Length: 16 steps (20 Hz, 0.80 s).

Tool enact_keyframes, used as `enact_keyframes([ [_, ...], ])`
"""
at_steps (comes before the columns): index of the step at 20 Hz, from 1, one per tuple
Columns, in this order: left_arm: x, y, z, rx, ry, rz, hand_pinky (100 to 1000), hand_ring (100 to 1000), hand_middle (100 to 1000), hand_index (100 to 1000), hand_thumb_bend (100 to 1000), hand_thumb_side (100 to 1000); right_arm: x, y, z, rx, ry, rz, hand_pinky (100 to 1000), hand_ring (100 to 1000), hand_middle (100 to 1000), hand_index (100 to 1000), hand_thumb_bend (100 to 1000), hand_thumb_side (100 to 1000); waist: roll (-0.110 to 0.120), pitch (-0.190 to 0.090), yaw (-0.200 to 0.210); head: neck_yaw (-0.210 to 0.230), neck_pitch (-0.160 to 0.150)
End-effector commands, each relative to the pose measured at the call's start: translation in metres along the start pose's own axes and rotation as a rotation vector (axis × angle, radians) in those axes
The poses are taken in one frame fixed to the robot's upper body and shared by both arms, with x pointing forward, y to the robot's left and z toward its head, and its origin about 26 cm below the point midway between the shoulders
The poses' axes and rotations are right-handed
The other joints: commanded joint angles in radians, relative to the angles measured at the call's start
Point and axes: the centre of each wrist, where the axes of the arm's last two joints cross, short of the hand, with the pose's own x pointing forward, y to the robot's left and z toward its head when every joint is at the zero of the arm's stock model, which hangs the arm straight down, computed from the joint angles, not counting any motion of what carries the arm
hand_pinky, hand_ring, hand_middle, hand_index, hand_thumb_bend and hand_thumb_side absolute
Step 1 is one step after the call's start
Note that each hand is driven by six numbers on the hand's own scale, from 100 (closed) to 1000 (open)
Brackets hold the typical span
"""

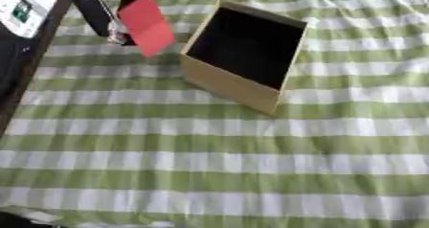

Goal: Pick up objects on the table and place them in the box.

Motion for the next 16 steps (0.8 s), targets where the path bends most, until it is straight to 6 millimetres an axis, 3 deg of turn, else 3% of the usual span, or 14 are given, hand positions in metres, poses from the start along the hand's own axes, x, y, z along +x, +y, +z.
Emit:
enact_keyframes([
  [1, 0.012, 0.025, 0.005, 0.089, 0.011, 0.030, 786, 447, 317, 454, 163, 100, 0.009, -0.003, -0.005, -0.002, -0.040, 0.006, 895, 734, 725, 885, 100, 607, -0.002, -0.021, -0.004, 0.001, -0.023],
  [4, 0.017, 0.027, 0.002, 0.111, 0.015, 0.049, 786, 447, 317, 454, 163, 100, 0.010, -0.003, -0.005, -0.001, -0.042, 0.006, 895, 734, 725, 885, 100, 607, -0.002, -0.021, -0.006, 0.001, -0.027],
  [5, 0.023, 0.030, -0.003, 0.134, 0.002, 0.068, 799, 435, 314, 464, 114, 100, 0.010, -0.002, -0.006, 0.001, -0.044, 0.002, 895, 734, 725, 886, 100, 608, -0.003, -0.018, -0.013, 0.001, -0.036],
  [7, 0.033, 0.031, -0.015, 0.175, -0.012, 0.109, 805, 433, 315, 468, 100, 100, 0.011, -0.001, -0.007, 0.004, -0.048, -0.004, 896, 734, 725, 886, 100, 608, -0.003, -0.014, -0.021, 0.000, -0.048],
  [16, 0.052, 0.022, -0.047, 0.250, -0.014, 0.182, 819, 423, 311, 475, 100, 100, 0.012, 0.002, -0.008, 0.015, -0.051, -0.017, 896, 732, 725, 887, 100, 613, 0.003, 0.002, -0.045, 0.005, -0.069],
])
